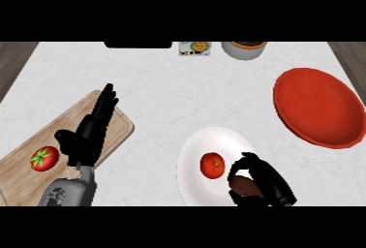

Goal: Pick the sweet potato from the plate and place it in the bowl

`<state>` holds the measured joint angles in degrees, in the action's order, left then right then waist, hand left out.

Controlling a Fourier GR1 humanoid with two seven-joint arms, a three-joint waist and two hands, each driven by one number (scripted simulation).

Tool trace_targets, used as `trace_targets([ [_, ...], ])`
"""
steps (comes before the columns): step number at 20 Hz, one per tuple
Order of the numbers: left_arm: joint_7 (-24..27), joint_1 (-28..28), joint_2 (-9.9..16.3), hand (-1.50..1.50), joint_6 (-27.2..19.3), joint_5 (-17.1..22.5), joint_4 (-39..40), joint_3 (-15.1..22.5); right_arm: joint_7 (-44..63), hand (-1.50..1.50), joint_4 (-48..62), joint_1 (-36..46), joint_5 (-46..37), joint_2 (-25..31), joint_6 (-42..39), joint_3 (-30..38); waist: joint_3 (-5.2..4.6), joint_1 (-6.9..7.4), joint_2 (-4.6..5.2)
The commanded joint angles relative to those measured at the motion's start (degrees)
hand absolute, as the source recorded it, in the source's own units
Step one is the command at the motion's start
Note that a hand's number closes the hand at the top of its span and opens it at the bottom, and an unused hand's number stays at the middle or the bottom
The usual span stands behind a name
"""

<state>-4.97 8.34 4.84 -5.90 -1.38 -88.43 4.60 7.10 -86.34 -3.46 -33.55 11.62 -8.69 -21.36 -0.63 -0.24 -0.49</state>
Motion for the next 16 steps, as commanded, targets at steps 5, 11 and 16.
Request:
trace_targets([
  [5, 1.3, -0.7, 0.2, 0.0, 1.0, 0.6, 0.3, -1.3, -5.4, 1.5, -9.4, -3.3, 9.2, 1.5, -4.3, 4.6, 0.62, -0.1, 0.39],
  [11, 0.6, -0.4, 1.0, 0.0, 2.2, 1.4, 1.0, -2.7, -15.3, 1.5, -15.7, -10.8, 9.2, 0.8, 0.7, 3.5, 0.62, -0.37, 0.38],
  [16, -1.2, 0.6, 0.4, 0.0, 0.9, -0.1, 0.3, -1.7, -18.5, 1.5, -27.5, -13.0, 12.9, -0.5, 2.1, 4.5, 0.61, -0.82, 0.27],
])
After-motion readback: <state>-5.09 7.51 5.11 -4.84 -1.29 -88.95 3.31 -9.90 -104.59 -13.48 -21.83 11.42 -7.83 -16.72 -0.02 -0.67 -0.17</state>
